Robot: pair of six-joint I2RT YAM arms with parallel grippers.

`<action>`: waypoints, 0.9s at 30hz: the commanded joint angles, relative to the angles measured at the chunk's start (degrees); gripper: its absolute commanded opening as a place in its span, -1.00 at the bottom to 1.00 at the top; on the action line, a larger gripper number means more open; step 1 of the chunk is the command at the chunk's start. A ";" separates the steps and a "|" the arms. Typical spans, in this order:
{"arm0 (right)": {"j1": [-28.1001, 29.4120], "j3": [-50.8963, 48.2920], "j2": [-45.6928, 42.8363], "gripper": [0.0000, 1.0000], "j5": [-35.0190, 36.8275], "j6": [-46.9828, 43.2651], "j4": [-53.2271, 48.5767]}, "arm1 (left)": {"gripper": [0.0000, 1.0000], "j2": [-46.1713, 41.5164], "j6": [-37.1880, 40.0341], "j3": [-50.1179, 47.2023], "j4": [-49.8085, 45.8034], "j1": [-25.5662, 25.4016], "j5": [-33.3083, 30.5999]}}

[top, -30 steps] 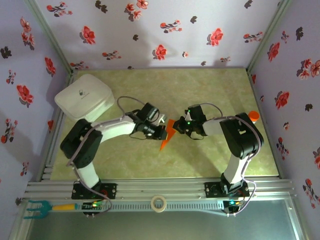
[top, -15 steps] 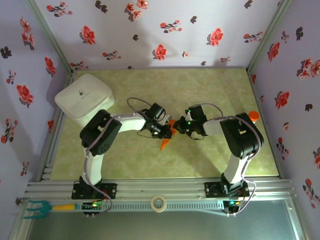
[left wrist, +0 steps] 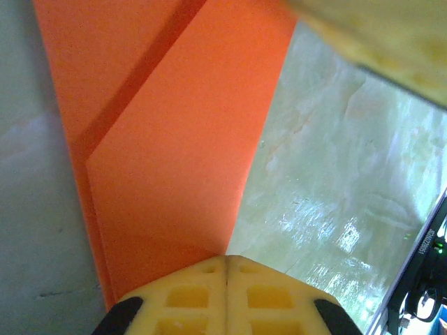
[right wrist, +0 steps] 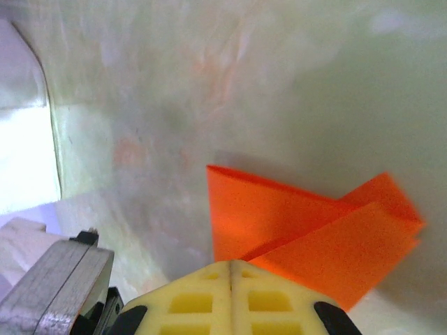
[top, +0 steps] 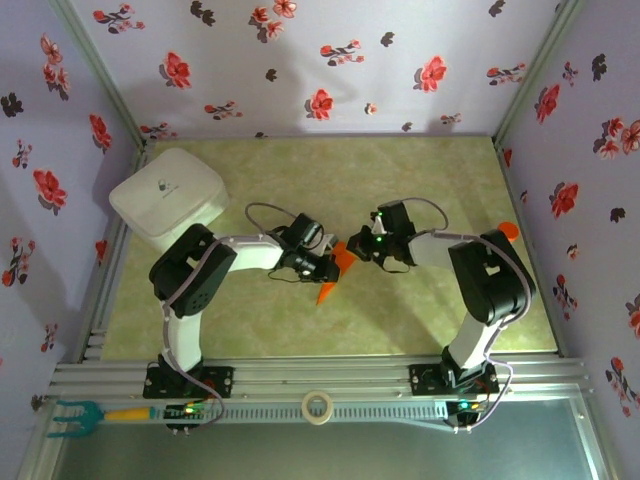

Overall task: Fold a paper plane with a square sheet of paper (pick it up from the middle)
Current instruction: Fold the wing for the fifth time at the center of the table.

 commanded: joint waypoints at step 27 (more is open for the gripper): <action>-8.21 2.55 -3.20 -0.90 -0.42 -1.72 -2.21 | -1.00 -1.83 -4.26 -1.78 -3.84 0.09 -2.24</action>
